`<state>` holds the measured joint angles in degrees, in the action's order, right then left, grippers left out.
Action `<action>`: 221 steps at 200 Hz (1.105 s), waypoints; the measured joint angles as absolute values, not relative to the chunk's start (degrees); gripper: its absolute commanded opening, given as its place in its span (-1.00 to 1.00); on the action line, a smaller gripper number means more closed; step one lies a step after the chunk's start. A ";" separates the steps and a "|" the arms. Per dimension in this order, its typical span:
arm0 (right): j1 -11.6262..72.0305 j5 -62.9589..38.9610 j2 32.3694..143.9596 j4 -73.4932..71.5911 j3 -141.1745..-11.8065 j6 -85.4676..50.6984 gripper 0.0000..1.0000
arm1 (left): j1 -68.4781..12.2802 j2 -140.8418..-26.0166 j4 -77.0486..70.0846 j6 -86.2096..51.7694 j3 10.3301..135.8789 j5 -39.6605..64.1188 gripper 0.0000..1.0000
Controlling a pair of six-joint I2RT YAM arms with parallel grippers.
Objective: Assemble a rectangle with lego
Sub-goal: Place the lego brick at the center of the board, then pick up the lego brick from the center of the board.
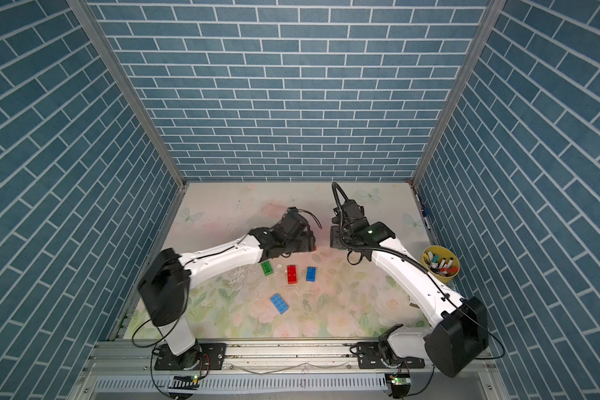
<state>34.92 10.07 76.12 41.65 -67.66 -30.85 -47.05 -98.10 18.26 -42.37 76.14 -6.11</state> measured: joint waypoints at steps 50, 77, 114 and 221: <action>40.38 11.22 84.73 45.41 -70.04 -34.79 0.28 | -26.89 -75.18 15.40 -31.55 64.16 -2.68 0.96; 42.78 11.16 88.86 46.41 -71.11 -36.80 0.31 | -20.75 -70.30 14.76 -28.27 55.59 1.39 1.00; 45.54 9.23 94.45 46.81 -71.22 -39.40 0.32 | -19.35 -69.01 12.67 -25.87 47.97 5.56 1.00; 49.12 5.65 106.80 46.48 -75.64 -42.24 0.33 | -17.58 -68.10 8.23 -24.38 46.59 7.25 0.99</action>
<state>49.12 5.65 106.80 46.48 -75.64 -42.24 -17.58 -68.10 8.23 -24.38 46.59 7.25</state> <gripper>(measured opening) 0.662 0.997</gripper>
